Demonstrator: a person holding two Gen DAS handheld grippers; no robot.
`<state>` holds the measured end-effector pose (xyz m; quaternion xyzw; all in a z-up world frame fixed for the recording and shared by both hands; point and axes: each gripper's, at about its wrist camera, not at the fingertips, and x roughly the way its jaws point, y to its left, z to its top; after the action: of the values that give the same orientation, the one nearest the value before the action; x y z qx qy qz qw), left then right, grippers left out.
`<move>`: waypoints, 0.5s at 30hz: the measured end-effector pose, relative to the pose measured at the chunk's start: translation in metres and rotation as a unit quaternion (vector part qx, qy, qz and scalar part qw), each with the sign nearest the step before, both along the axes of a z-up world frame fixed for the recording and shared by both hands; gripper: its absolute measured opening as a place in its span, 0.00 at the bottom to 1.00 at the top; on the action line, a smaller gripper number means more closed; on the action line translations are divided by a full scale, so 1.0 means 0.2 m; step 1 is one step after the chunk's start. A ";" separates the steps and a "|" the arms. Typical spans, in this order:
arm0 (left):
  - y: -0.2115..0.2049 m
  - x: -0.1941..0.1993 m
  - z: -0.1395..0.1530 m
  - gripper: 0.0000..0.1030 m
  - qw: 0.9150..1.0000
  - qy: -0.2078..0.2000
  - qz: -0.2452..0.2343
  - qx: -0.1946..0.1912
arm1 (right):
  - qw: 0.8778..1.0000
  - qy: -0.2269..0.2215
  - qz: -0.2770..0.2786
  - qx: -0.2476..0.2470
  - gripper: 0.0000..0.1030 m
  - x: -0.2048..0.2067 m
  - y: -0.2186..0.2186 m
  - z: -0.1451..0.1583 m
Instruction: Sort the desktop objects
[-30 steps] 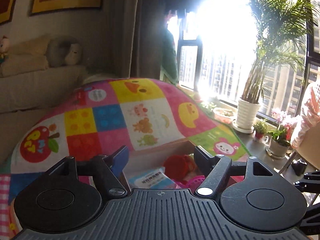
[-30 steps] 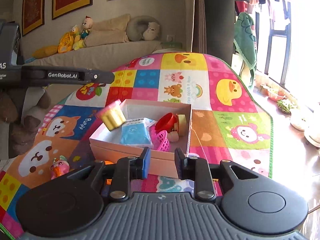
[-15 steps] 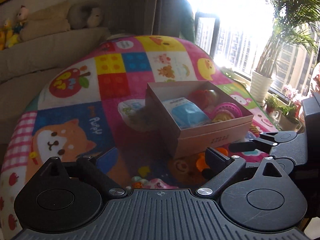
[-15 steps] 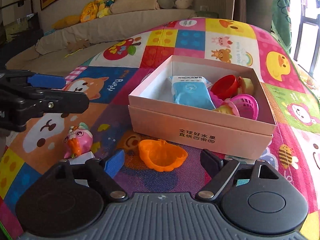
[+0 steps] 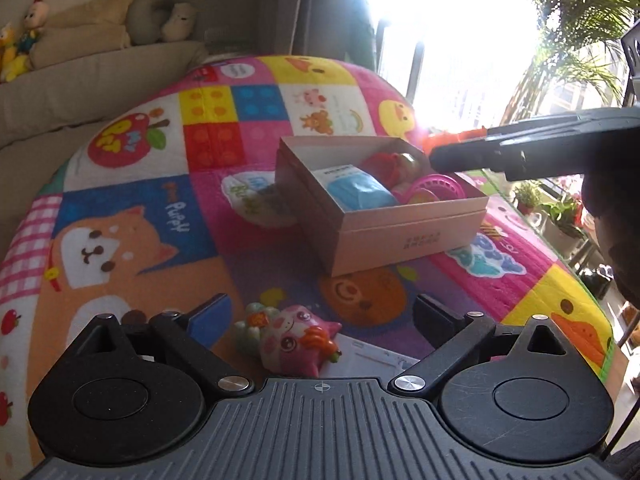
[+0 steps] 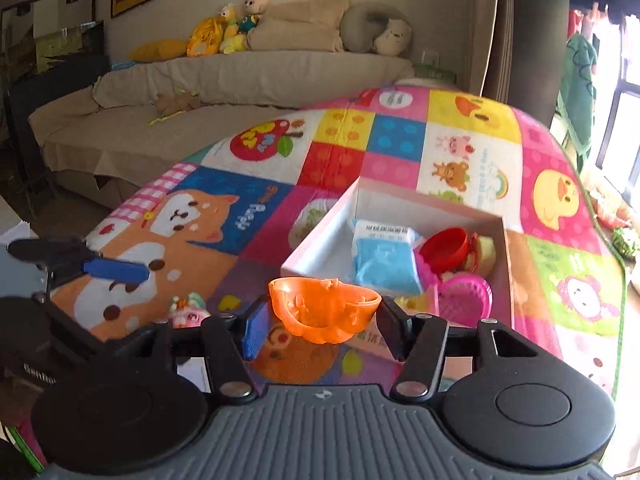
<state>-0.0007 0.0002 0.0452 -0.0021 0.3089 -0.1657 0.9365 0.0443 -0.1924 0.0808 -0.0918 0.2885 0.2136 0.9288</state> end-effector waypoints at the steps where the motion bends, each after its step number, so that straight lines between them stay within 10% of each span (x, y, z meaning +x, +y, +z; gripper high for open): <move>1: 0.00 0.00 0.00 0.97 1.000 -0.001 0.001 -0.001 | 1.000 -0.019 -0.007 -0.005 0.56 0.03 0.00 0.05; 10: 0.12 -0.04 -0.06 0.98 0.999 0.022 0.035 0.013 | 0.993 -0.055 -0.103 -0.025 0.61 0.70 -0.05 0.09; 15: 0.13 -0.07 -0.12 0.98 0.999 0.046 0.016 0.017 | 0.992 -0.053 -0.113 0.016 0.78 0.62 -0.13 0.10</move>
<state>-0.0145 0.0258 0.0210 0.0014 0.3544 -0.1450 0.9238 0.1685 -0.2187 0.1005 -0.0551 0.2438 0.1070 0.9623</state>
